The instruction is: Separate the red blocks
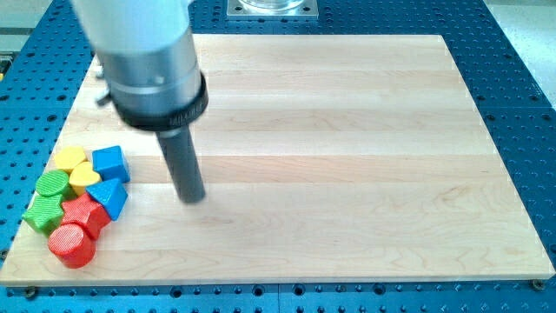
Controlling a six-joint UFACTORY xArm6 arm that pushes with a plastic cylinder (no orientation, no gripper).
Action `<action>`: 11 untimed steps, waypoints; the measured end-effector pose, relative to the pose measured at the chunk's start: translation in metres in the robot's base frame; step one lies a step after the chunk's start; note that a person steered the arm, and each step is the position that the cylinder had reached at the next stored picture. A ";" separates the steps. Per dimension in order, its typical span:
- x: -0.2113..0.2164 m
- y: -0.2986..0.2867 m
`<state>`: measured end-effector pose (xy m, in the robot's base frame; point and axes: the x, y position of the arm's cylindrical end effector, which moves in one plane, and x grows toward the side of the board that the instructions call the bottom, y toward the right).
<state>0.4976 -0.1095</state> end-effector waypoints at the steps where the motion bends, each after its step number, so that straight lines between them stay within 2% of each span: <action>1: -0.054 -0.024; 2: -0.079 -0.064; 3: -0.079 -0.116; 4: -0.072 -0.164; 5: -0.045 -0.194; 6: -0.037 -0.195; 8: 0.089 -0.194; 9: 0.118 -0.182; 11: 0.112 -0.102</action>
